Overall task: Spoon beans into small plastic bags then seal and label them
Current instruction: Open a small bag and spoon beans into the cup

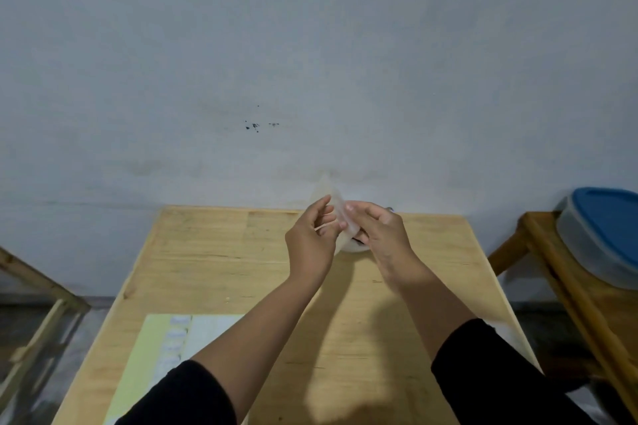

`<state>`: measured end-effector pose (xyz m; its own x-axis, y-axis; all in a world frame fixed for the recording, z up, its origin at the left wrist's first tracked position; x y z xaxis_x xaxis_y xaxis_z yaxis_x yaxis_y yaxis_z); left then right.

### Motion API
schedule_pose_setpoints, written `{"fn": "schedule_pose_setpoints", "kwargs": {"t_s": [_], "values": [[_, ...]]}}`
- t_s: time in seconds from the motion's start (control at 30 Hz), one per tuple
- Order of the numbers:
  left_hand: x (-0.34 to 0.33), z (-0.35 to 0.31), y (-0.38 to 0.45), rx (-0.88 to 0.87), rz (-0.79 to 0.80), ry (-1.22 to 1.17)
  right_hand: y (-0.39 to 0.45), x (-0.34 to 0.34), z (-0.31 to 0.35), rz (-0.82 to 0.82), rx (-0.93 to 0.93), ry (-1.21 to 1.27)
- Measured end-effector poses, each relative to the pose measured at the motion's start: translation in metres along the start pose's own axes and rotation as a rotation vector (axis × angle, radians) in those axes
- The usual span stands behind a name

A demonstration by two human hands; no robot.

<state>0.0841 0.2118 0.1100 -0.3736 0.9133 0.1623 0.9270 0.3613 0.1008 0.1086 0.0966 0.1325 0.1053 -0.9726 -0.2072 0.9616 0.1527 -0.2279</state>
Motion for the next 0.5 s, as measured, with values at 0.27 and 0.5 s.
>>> {"fn": "schedule_pose_setpoints", "kwargs": {"t_s": [0.27, 0.5], "values": [[-0.010, -0.001, 0.018, 0.062, -0.003, -0.065, 0.018, 0.005, 0.005, 0.080, 0.022, -0.096], [-0.025, -0.008, 0.025, 0.147, -0.005, -0.145, 0.036, 0.019, 0.010, -0.001, 0.042, -0.248]]}}
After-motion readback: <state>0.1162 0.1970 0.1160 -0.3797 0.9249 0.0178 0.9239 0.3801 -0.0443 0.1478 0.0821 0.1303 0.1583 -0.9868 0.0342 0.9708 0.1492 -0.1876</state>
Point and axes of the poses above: each hand's wrist, its own y-axis towards the middle knuckle, its own x-axis out of the back of the hand, z = x × y, the point moved 1 cm from there along y, towards the middle knuckle, and after that the axes turned 2 degrees about -x, right-handed, at the moved point
